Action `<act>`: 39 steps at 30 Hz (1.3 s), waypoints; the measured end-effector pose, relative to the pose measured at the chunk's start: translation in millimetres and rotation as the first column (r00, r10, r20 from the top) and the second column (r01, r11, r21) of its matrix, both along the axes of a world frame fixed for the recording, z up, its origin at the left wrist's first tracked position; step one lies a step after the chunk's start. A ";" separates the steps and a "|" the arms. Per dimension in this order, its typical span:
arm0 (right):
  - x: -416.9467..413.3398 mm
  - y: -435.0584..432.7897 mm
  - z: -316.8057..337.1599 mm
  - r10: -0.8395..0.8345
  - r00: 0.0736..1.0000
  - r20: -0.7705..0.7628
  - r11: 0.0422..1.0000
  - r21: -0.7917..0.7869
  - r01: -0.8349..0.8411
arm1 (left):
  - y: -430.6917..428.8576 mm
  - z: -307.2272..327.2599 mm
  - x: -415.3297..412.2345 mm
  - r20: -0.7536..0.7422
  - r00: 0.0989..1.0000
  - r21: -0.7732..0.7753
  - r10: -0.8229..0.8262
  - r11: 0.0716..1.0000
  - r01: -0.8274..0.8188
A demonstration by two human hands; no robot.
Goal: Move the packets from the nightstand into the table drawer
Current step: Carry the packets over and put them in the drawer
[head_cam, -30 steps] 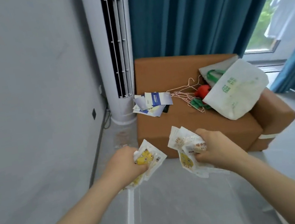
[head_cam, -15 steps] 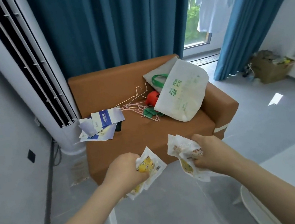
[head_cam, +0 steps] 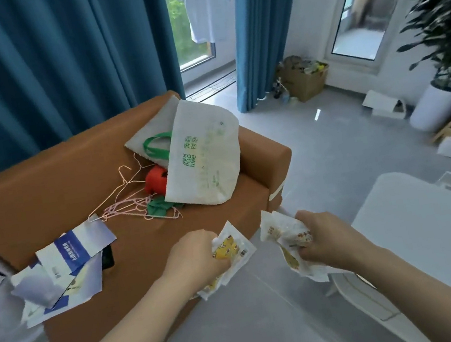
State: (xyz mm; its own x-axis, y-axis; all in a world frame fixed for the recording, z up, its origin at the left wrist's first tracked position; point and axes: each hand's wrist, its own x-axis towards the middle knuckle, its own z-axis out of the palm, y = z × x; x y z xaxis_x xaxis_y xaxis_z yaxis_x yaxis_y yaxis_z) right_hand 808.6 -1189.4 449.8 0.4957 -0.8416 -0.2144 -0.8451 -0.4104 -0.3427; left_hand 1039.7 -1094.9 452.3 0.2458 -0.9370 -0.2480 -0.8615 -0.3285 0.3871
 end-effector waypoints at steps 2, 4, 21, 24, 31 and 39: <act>-6.5 -19.8 -3.0 -0.037 0.999 -0.008 0.999 0.016 0.037 | -34.5 -5.0 -3.1 -0.014 0.998 -0.004 -0.062 0.998 0.062; -14.5 -41.7 -8.5 -0.071 0.997 -0.016 0.997 0.022 0.071 | -70.0 -7.4 -9.7 -0.010 0.992 0.004 -0.123 0.992 0.123; -129.3 -269.7 -22.6 -0.307 0.952 0.018 0.952 0.025 0.306 | -356.3 -14.6 -115.3 0.028 0.945 -0.002 -0.327 0.945 0.327; -141.0 -311.0 -27.3 -0.348 0.938 0.008 0.938 0.009 0.348 | -407.2 -20.2 -125.7 0.030 0.936 -0.002 -0.350 0.937 0.350; -148.9 -420.6 -39.4 -0.461 0.888 -0.004 0.887 0.015 0.461 | -544.2 -21.9 -136.1 0.051 0.873 0.011 -0.485 0.874 0.485; -171.4 -506.1 -44.7 -0.621 0.783 -0.045 0.780 0.064 0.622 | -680.0 -33.0 -166.7 0.016 0.771 0.076 -0.637 0.769 0.634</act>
